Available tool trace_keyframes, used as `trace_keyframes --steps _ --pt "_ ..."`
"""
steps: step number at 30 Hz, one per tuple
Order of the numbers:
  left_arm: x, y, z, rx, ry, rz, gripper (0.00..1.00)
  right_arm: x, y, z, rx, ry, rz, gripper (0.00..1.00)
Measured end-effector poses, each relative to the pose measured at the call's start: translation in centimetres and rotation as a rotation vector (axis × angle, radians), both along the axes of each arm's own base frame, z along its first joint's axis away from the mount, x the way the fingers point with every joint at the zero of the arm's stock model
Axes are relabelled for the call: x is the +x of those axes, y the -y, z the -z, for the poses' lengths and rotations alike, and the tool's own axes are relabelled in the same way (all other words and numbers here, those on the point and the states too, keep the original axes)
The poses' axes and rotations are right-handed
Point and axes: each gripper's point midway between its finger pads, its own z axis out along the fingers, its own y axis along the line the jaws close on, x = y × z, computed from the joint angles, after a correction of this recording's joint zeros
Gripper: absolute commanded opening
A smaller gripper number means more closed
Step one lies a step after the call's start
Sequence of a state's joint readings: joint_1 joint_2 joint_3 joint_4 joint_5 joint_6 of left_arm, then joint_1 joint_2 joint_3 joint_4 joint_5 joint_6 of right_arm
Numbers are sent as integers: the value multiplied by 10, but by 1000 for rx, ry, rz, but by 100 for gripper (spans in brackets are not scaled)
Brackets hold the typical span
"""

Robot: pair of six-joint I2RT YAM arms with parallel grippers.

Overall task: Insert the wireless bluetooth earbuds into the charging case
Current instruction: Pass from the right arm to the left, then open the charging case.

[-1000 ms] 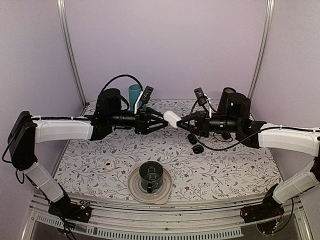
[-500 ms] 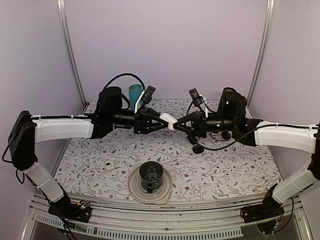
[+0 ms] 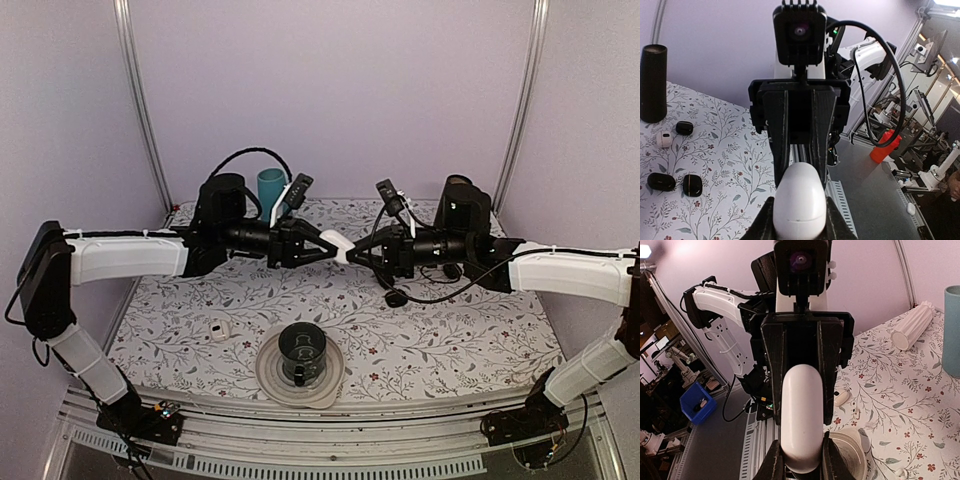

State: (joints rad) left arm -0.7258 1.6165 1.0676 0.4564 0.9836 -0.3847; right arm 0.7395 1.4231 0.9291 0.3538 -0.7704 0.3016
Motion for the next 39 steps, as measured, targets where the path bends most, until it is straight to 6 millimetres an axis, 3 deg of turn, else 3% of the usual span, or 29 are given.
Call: trace_keyframes --steps 2,5,7,11,23,39 --pt "0 0 1 2 -3 1 0 0 0 1 -3 -1 -1 10" --pt "0 0 2 6 -5 2 0 0 0 2 -8 -5 -2 36" --pt "0 1 1 4 -2 1 0 2 -1 2 -10 -6 4 47" --pt "-6 3 1 -7 14 17 0 8 -2 1 -12 1 43 59" --pt "-12 -2 2 -30 40 27 0 14 -4 3 -24 -1 98 65" --pt "-26 -13 2 -16 68 29 0 28 4 -6 -5 -1 180 66"
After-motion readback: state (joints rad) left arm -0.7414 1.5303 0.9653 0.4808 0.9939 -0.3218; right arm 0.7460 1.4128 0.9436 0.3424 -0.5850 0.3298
